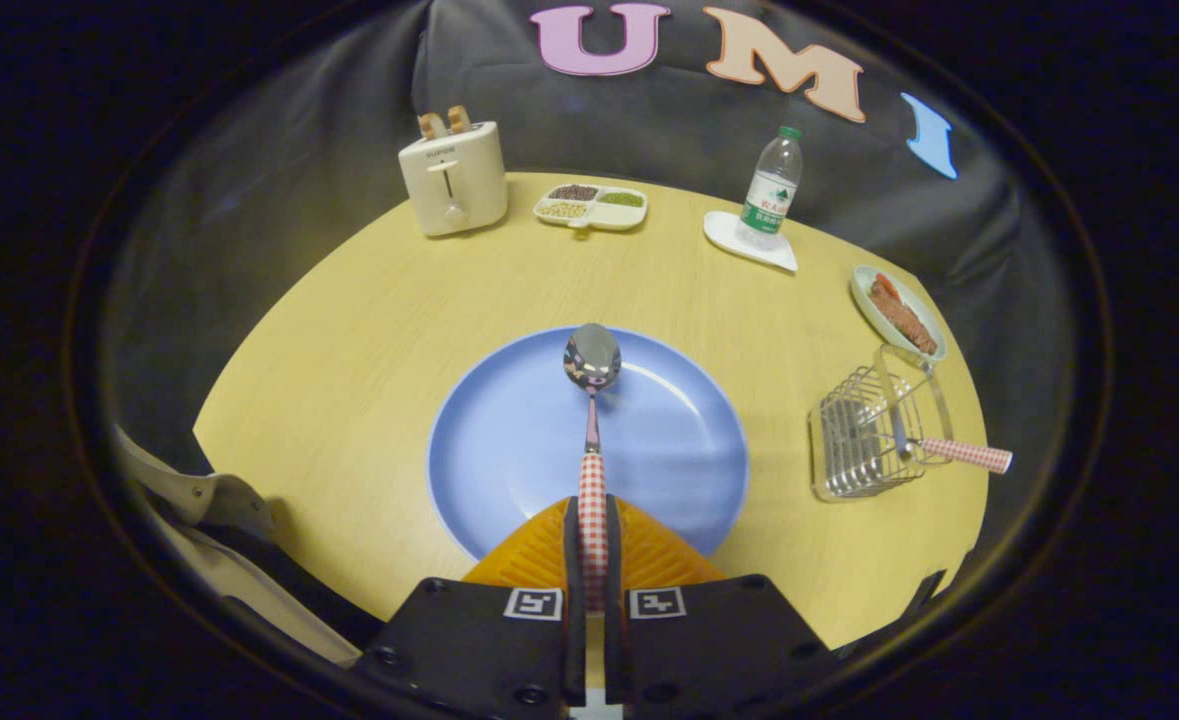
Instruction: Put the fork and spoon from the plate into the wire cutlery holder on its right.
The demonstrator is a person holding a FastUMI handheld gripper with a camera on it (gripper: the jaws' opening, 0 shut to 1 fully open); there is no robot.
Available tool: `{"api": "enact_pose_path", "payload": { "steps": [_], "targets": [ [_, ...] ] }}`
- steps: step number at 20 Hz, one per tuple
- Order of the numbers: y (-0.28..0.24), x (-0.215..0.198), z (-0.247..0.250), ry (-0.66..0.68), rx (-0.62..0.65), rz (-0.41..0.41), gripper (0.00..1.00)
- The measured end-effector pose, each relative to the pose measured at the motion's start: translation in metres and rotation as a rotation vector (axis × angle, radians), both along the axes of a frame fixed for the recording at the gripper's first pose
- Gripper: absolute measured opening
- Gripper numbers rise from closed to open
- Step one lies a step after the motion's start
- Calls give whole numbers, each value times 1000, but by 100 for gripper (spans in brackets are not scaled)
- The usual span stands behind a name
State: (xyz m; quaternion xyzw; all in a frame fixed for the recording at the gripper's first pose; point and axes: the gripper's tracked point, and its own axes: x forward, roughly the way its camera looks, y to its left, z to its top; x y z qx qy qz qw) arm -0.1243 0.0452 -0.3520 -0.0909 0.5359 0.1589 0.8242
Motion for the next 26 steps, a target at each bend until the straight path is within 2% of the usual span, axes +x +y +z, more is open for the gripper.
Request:
{"api": "enact_pose_path", "payload": {
  "steps": [15,23,26],
  "targets": [
    [-102,53,57,27,-15,175,10],
    [-153,67,65,102,-81,279,10],
    [-171,68,71,156,-100,284,10]
  ]
}}
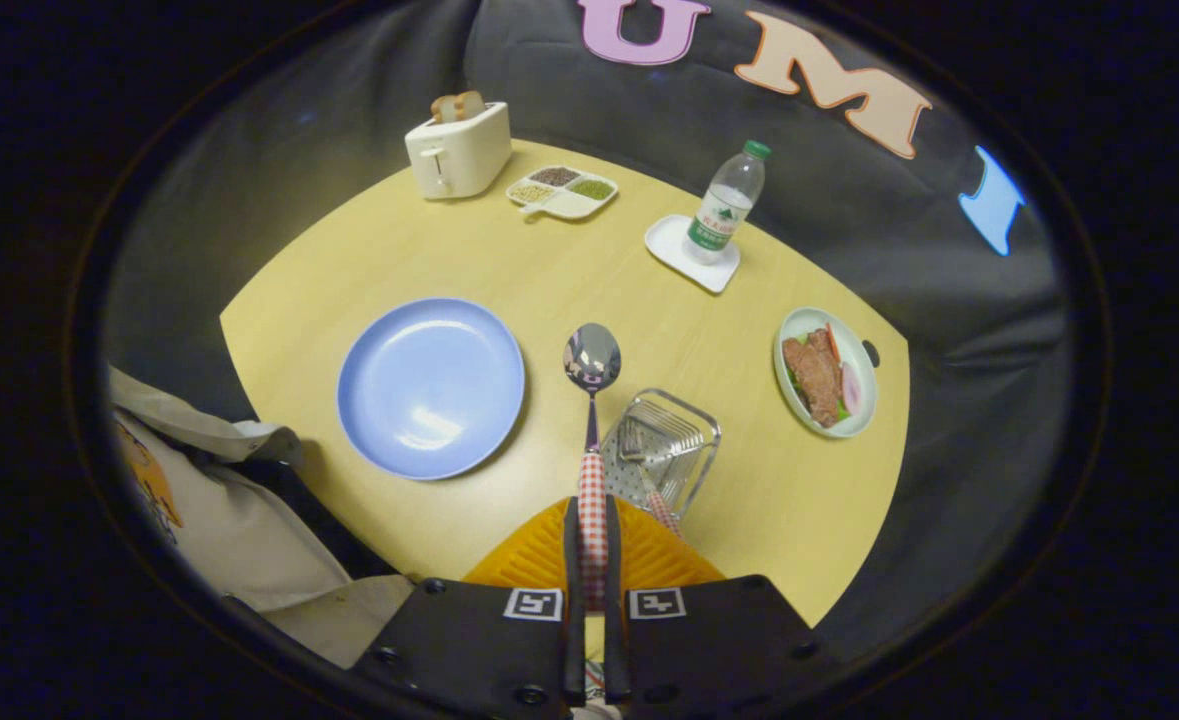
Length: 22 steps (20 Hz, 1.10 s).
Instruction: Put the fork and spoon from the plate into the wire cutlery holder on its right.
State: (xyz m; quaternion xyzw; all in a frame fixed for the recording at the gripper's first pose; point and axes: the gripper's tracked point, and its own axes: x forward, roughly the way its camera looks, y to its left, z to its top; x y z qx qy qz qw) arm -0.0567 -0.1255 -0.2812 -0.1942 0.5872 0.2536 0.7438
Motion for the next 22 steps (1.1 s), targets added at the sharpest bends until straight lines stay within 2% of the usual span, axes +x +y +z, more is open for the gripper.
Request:
{"api": "enact_pose_path", "payload": {
  "steps": [8,16,22],
  "targets": [
    [-43,5,2,154,-96,75,10],
    [-60,6,1,234,-184,184,10],
    [-63,10,-13,293,-225,205,11]
  ]
}}
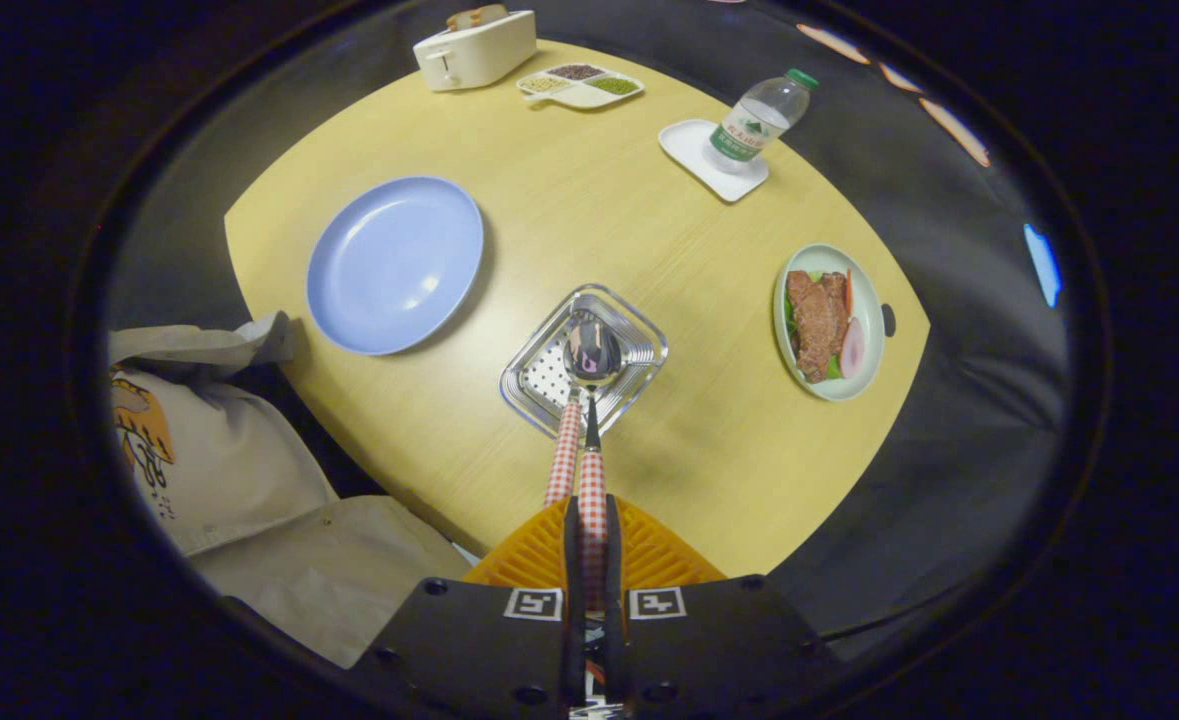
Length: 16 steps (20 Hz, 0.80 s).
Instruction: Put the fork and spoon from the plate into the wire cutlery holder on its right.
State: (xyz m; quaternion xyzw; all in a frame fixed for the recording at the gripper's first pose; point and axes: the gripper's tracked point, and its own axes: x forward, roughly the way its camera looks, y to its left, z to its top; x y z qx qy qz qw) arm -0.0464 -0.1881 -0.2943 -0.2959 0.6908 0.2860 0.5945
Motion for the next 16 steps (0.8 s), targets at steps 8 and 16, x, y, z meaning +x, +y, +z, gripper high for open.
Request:
{"api": "enact_pose_path", "payload": {
  "steps": [8,16],
  "targets": [
    [9,9,-5,8,1,7,17],
    [24,11,4,-57,78,-122,58]
  ]
}}
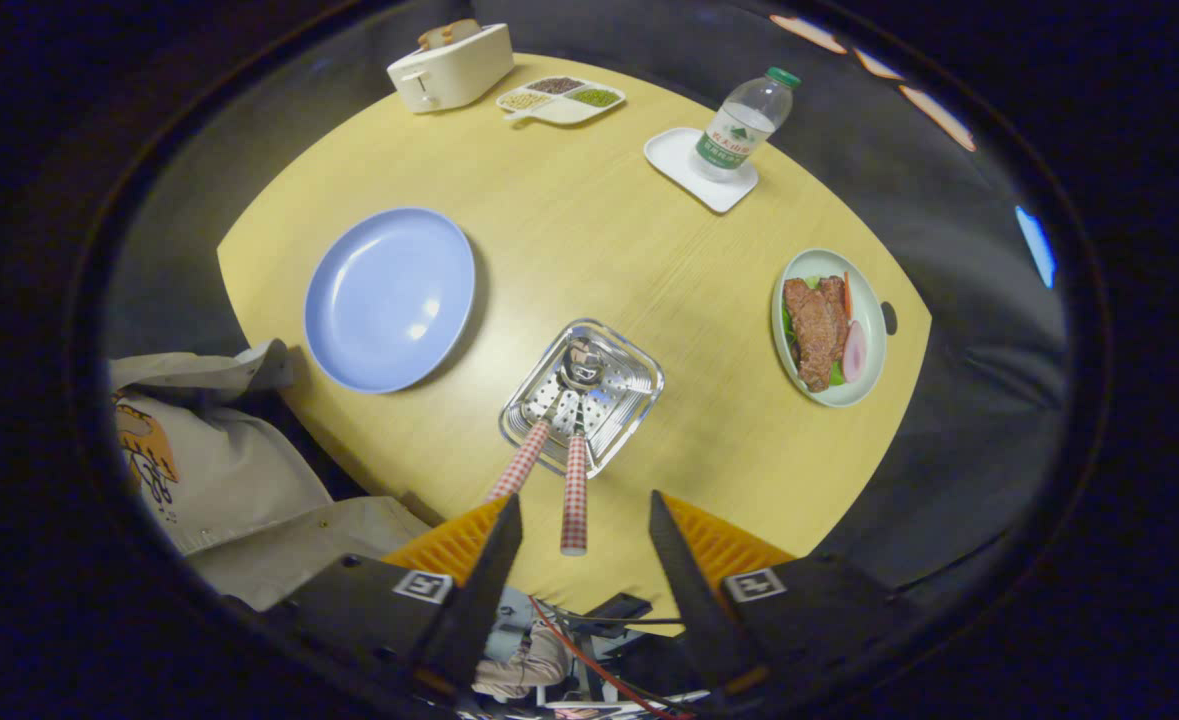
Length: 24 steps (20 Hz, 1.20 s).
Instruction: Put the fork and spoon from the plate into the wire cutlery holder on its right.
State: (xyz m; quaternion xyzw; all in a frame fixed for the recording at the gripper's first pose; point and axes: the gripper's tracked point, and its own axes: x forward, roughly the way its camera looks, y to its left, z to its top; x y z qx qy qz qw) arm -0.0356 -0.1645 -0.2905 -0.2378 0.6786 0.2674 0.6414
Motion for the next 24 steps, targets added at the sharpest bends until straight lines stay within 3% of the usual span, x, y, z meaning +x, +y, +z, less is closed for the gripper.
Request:
{"api": "enact_pose_path", "payload": {
  "steps": [7,16,24],
  "targets": [
    [16,-3,18,-126,50,-94,98],
    [65,-15,47,-347,212,-373,99],
    [122,-4,90,-710,441,-575,99]
  ]
}}
